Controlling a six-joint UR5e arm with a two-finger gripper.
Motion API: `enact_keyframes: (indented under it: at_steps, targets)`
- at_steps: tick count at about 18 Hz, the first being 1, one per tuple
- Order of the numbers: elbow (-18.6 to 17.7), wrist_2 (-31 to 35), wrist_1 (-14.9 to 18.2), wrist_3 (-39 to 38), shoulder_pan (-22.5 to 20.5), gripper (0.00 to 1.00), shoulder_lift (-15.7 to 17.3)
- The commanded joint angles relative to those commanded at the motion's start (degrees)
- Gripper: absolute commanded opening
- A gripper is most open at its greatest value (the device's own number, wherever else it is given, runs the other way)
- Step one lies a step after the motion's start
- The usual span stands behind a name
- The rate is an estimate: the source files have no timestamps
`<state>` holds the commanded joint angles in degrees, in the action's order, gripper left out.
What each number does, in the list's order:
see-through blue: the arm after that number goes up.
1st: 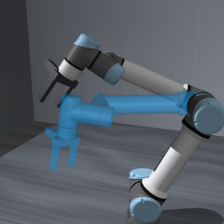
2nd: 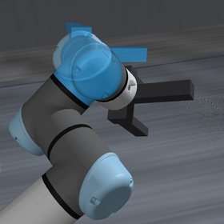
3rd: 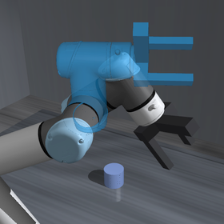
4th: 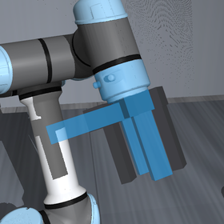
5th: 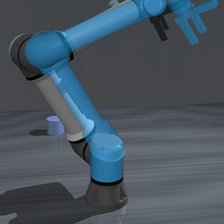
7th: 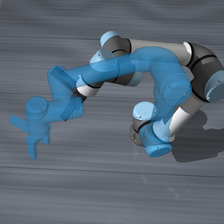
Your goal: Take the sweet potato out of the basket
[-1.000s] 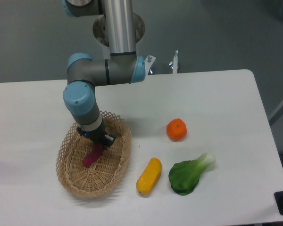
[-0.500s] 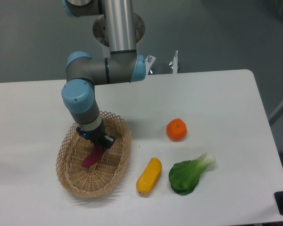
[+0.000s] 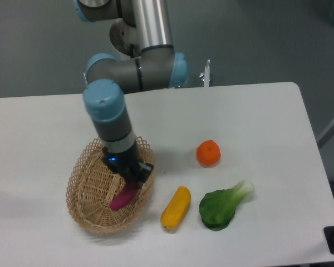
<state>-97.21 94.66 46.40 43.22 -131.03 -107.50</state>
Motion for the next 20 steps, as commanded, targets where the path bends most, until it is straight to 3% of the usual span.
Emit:
enact_keyframes:
  at_steps: [4, 12, 16, 20]
  targets:
    - [-0.3, -0.3, 0.7, 12.2, -8.3, 0.27, 2.5]
    - [0.1, -4.1, 6.7, 33.4, -22.9, 0.27, 5.6]
    - [0.3, -4.7, 6.7, 40.5, -26.4, 0.27, 5.8]
    - [0.4, -4.8, 6.7, 41.5, -26.7, 0.26, 5.8]
